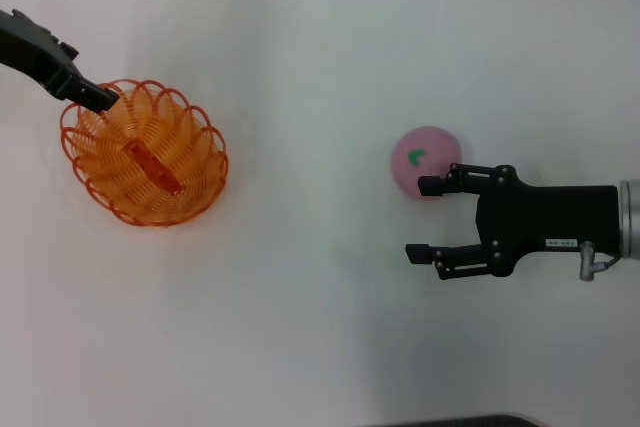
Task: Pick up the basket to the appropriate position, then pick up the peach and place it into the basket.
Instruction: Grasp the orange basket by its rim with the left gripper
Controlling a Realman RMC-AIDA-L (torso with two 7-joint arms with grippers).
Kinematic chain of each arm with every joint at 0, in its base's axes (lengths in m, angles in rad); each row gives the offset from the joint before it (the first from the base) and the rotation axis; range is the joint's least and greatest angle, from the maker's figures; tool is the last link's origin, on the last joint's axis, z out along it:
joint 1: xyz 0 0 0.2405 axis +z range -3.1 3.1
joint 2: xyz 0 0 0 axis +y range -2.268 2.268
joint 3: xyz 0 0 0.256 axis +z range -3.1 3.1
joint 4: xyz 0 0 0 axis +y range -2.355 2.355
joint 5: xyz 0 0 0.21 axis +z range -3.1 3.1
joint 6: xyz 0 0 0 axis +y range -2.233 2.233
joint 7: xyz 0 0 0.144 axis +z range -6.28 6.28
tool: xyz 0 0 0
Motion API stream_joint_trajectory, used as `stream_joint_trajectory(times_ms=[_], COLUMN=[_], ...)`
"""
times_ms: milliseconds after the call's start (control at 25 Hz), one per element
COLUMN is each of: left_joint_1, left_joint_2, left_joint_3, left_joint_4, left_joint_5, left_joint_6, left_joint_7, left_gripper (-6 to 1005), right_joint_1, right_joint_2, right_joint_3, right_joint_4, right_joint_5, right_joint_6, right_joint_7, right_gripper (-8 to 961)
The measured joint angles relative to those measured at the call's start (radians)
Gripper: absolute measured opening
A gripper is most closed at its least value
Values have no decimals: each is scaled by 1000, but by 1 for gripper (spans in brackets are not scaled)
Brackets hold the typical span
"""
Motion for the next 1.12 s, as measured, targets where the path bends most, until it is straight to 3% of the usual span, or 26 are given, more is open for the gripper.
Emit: stream_joint_trajectory(times_ms=[280,840,1120], left_joint_1=[-59,-79,-78], left_joint_2=[3,-3,-6], left_joint_3=[47,92,93], left_joint_4=[-41,-191,-203], left_joint_5=[98,99,98], left_joint_6=[-7,-139,-151], left_joint_7=[6,20,25], left_gripper=[819,819,821], right_joint_1=[7,9,12], right_joint_2=[0,0,0], right_joint_3=[-3,-3,-3], right_joint_4=[-1,-1,1], right_joint_5=[0,1,1], right_joint_6=[0,-3,-3], right_joint_7=[8,8,8], right_gripper=[878,872,869])
